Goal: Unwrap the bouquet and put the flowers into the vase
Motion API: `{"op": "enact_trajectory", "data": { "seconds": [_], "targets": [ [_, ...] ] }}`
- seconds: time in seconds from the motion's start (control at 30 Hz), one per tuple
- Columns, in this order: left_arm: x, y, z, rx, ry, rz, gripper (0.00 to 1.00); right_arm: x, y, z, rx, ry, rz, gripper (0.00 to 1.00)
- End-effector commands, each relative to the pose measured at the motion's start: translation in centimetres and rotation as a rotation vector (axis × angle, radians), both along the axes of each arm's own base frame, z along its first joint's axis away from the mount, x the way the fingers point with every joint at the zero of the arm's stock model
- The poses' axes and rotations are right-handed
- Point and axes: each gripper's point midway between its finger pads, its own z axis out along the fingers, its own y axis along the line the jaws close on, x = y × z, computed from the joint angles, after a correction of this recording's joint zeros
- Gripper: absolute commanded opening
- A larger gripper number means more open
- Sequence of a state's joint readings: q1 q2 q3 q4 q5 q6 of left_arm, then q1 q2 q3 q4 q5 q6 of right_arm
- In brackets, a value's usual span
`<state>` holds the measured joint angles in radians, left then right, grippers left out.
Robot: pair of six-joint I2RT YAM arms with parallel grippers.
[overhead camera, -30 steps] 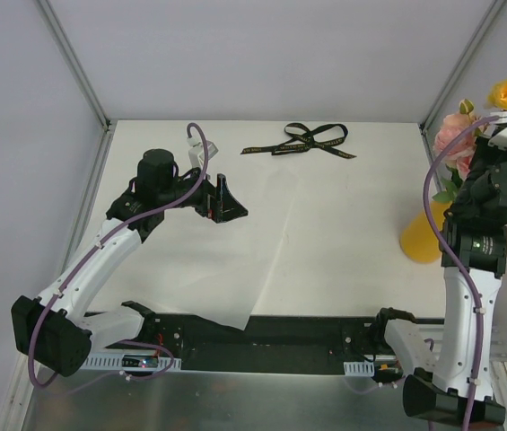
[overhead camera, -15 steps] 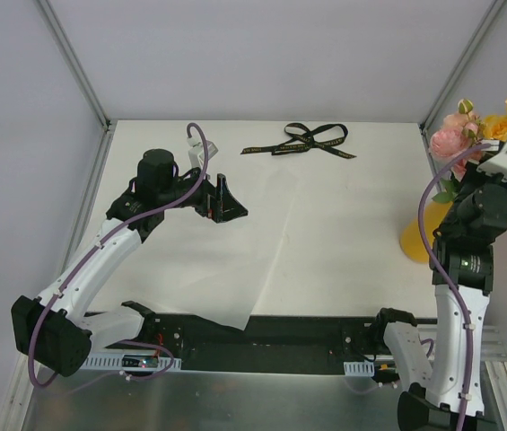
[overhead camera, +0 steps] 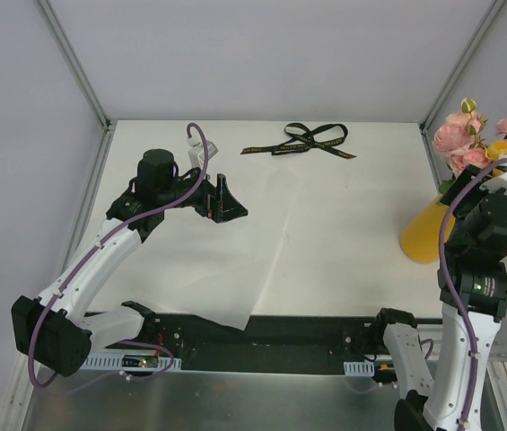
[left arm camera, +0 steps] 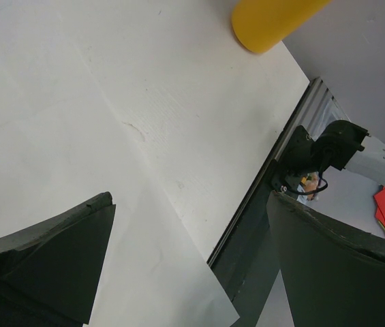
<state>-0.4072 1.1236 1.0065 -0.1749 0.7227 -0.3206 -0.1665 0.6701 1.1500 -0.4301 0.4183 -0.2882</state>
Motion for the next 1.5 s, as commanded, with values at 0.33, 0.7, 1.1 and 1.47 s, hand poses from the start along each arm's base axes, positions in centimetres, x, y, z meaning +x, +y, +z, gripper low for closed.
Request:
{"op": "enact_trajectory", "data": {
  "seconds": [0.33,0.7,1.1,1.47],
  "targets": [
    [-0.4,-0.1,1.2,-0.011,-0.064,-0.011,0.99,-4.5,2.5,7.9,0.1,-0.14,0.073,0.72],
    [0.0,0.8,1.5,0.016,-0.112,0.048,0.99,0.7,13.6,6.6,0.424,-0.083,0.665,0.65],
    [0.4,2.5,2.6,0.053,-0.195,0.144,0.99,1.6,21.7,-2.2,0.844,0.117,0.87,0.99],
    [0.6,5.0,3.1,0.117,-0.288,0.281,0.99,1.1,23.7,-8.9,0.958,0.245,0.782,0.99]
  ]
}}
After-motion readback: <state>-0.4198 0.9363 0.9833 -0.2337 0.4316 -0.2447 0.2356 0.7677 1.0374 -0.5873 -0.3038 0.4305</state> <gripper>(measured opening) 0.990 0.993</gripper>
